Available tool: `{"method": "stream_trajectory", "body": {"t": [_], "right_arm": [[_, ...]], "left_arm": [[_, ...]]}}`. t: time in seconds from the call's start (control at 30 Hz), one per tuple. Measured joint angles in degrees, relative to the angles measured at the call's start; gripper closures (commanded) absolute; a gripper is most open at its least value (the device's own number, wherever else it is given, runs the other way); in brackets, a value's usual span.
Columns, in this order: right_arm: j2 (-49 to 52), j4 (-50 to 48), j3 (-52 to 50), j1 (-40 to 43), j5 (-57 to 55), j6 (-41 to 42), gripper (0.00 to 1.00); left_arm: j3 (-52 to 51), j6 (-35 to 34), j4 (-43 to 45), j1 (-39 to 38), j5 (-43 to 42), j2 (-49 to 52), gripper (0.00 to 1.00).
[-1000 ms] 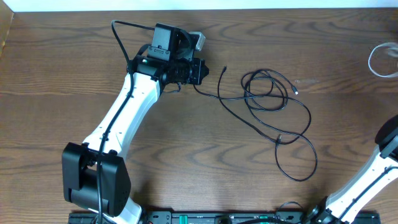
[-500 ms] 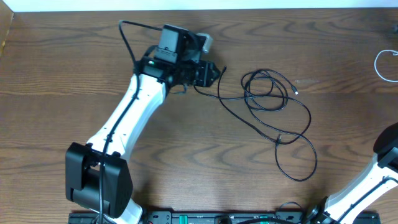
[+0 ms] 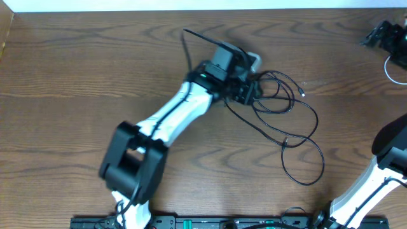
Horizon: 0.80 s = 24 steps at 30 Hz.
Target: Untangle cables
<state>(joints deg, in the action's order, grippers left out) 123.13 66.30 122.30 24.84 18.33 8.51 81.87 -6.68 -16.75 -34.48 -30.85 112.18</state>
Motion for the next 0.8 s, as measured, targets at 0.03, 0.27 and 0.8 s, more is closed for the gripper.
{"method": "stream_trajectory", "body": {"t": [0.03, 0.27, 0.8], "right_arm": [[0.0, 0.1, -0.4, -0.2, 0.0, 0.0, 0.01], [0.0, 0.1, -2.8, -1.6, 0.0, -0.2, 0.01], [0.0, 1.9, -3.6, -2.2, -0.1, -1.4, 0.01]], "left_arm": [[0.0, 0.4, 0.7, -0.8, 0.1, 1.0, 0.50], [0.0, 8.5, 4.1, -2.8, 3.2, 4.5, 0.48], [0.0, 21.6, 15.0, -3.1, 9.8, 12.3, 0.48]]}}
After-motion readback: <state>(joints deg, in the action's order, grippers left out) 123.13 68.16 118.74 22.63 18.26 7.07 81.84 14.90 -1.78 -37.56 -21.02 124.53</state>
